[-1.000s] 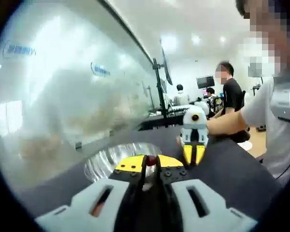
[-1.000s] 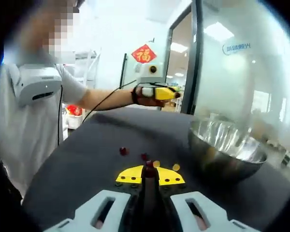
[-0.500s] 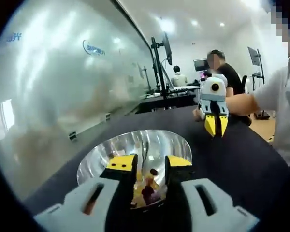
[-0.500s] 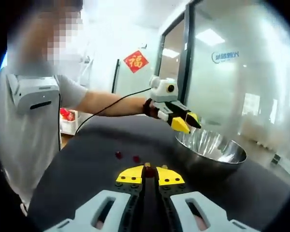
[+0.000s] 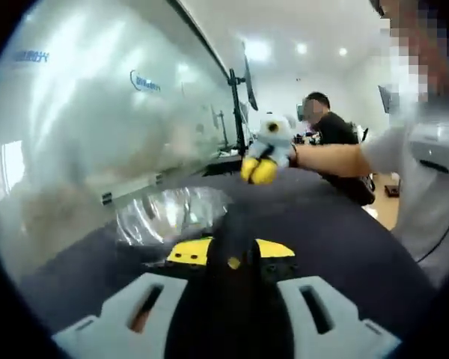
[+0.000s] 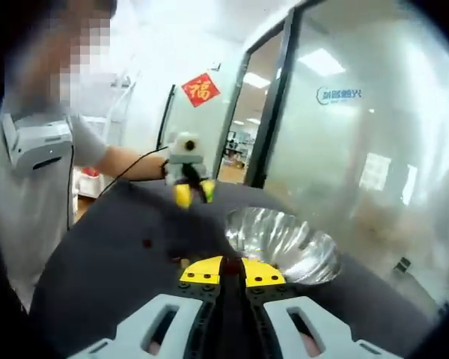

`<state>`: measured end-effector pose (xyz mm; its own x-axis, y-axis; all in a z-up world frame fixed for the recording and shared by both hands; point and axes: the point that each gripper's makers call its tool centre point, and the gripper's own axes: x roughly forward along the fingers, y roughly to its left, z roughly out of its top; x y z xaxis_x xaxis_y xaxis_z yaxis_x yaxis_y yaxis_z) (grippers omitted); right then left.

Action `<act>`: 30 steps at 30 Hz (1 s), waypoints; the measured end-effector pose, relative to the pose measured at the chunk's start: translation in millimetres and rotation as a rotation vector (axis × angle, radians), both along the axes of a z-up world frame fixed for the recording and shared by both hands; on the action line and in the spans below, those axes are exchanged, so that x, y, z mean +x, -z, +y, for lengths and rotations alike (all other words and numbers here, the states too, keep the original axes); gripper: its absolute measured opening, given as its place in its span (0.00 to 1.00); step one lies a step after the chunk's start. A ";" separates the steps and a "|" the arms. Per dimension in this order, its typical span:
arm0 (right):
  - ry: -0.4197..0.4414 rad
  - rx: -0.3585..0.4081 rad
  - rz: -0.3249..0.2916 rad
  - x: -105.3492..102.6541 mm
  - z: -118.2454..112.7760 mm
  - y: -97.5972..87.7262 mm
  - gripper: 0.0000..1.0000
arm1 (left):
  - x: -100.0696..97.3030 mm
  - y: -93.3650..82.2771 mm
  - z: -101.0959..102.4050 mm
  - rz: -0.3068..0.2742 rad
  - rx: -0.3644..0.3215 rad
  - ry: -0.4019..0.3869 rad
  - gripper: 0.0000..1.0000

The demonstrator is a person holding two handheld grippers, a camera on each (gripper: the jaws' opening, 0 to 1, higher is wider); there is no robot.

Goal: Pick candy and put bowl

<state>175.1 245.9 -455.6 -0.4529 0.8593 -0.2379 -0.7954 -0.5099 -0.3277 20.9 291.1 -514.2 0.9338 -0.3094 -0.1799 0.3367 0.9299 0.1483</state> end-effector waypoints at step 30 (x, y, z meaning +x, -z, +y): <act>-0.074 -0.074 0.067 -41.3 -40.4 48.3 0.12 | -14.7 43.2 -15.1 0.069 -0.019 0.068 0.15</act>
